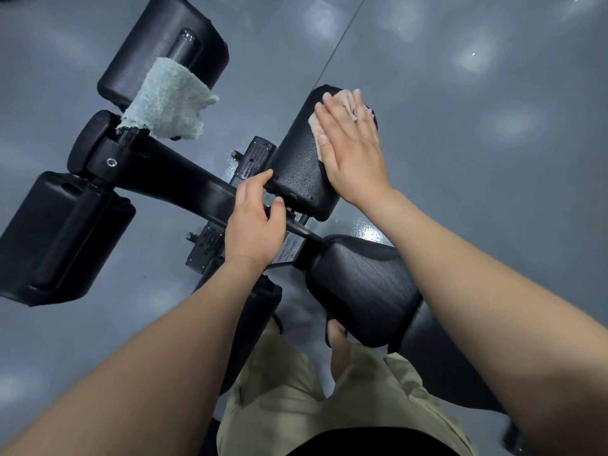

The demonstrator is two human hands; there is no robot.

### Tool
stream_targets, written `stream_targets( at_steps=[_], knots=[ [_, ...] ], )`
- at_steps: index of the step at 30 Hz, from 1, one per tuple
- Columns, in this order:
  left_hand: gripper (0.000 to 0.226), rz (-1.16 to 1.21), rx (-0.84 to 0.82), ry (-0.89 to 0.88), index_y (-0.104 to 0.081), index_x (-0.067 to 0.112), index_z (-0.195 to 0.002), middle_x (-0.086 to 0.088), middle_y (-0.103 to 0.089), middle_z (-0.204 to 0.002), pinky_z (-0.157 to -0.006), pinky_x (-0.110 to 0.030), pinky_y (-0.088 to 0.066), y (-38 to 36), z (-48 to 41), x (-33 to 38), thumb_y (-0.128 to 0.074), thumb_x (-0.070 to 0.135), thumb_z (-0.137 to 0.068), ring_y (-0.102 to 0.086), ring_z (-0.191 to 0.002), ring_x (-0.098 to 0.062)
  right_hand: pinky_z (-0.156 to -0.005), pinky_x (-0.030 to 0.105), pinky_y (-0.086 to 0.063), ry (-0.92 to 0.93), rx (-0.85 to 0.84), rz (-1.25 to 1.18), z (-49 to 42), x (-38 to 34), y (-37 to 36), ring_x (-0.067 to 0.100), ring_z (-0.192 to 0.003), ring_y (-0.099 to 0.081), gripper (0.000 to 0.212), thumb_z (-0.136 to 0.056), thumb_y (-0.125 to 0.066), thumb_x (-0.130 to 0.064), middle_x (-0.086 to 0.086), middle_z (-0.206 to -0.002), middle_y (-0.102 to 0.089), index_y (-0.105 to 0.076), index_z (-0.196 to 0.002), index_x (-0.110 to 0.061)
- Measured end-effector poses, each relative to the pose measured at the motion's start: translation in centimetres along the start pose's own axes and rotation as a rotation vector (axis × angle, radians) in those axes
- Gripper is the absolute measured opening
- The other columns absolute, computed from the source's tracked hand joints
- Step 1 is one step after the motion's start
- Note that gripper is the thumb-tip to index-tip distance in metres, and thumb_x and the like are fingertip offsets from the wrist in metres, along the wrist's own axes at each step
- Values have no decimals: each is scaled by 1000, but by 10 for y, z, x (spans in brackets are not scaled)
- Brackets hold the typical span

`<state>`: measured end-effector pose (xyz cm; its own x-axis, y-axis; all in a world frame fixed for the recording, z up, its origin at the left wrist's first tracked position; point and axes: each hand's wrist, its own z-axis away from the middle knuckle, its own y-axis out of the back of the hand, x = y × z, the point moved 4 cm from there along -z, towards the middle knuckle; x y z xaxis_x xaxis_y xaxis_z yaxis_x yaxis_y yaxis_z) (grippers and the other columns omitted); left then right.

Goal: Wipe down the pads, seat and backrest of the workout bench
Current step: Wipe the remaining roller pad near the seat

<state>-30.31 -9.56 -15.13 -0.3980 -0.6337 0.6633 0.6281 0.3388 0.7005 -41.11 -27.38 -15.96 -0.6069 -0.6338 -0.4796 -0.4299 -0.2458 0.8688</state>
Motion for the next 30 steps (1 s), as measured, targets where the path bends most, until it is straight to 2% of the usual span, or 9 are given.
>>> stream_targets(
  at_steps=[13,20,24,30],
  knots=[
    [45,8,4,-8,-46,40,-140,19,-45,-140,-98,-41,-50,-2,-2,-3,-50,36,-95,-58,-114,-13,-125,51,-14,138,6,-64,70,-32,-18,38,-154,-10,49,-109,-37,-28,4,-164,-30,-37,-155,-12],
    [43,12,24,-23,-51,37,-137,19,-47,-136,-98,-35,-47,-2,0,-2,-47,27,-95,-60,-109,-13,-121,51,-26,175,40,-71,98,-23,-27,39,-153,-14,50,-108,-47,-23,7,-163,-30,-37,-155,-10],
    [48,2,21,-17,-53,32,-139,13,-49,-136,-100,-24,-36,-1,0,-2,-40,18,-94,-50,-122,-5,-122,50,-23,144,77,-18,92,-31,-26,39,-153,-17,50,-108,-46,-27,6,-162,-32,-38,-154,-12],
    [50,5,4,-6,-52,33,-140,14,-48,-137,-97,-26,-38,-1,0,-1,-37,15,-96,-49,-119,-4,-123,52,-20,208,75,73,62,-43,-19,36,-152,-23,48,-108,-42,-35,2,-159,-39,-45,-151,-16]
  ],
)
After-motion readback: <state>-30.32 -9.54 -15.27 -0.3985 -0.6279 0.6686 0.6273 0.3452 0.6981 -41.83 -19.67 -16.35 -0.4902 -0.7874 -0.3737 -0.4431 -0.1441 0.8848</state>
